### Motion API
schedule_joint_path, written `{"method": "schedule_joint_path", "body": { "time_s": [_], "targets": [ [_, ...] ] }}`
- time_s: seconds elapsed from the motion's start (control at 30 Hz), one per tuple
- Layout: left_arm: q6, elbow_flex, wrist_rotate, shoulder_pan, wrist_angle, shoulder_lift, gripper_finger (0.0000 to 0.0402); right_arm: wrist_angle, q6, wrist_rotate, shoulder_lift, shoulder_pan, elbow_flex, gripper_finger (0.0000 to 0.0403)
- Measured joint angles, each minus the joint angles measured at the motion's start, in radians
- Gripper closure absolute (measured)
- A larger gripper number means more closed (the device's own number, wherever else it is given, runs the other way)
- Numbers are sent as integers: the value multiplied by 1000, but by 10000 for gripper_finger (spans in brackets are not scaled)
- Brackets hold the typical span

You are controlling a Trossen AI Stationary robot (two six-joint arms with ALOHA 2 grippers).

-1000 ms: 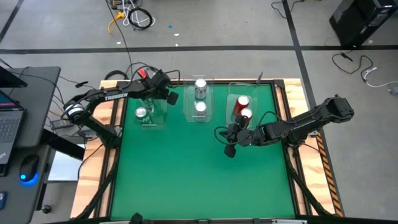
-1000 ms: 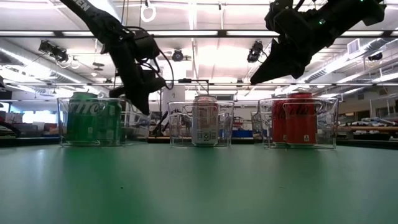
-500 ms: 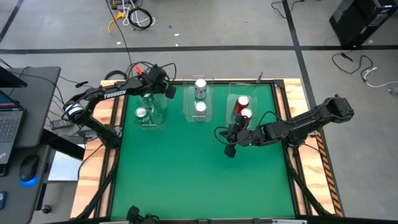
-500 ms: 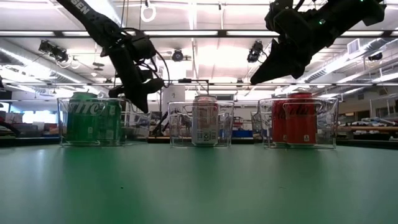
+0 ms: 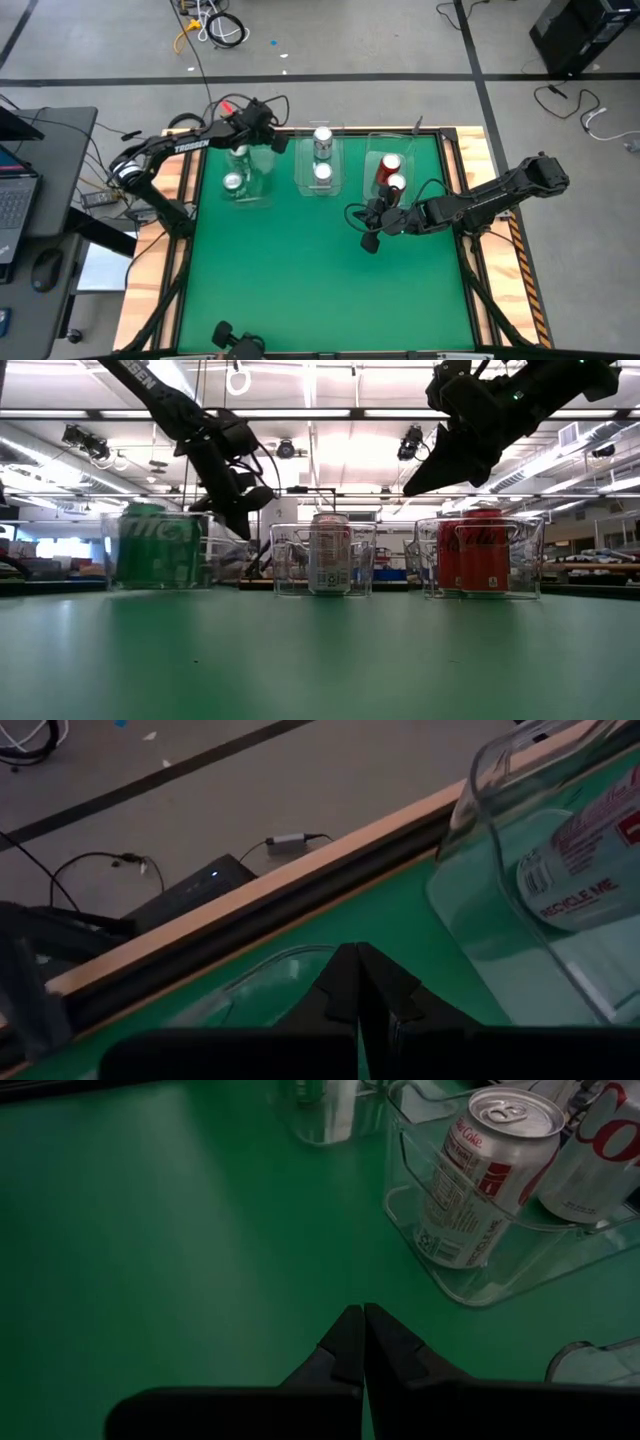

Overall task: Sort soda cans
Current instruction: Adjust the left transparent bin

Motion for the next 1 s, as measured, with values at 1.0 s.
{"method": "schedule_joint_path", "body": {
  "time_s": [1.0],
  "targets": [
    [132, 117, 116, -81, -372, -221, 401, -20, -22, -9, 0, 2, 0, 403]
  ]
}}
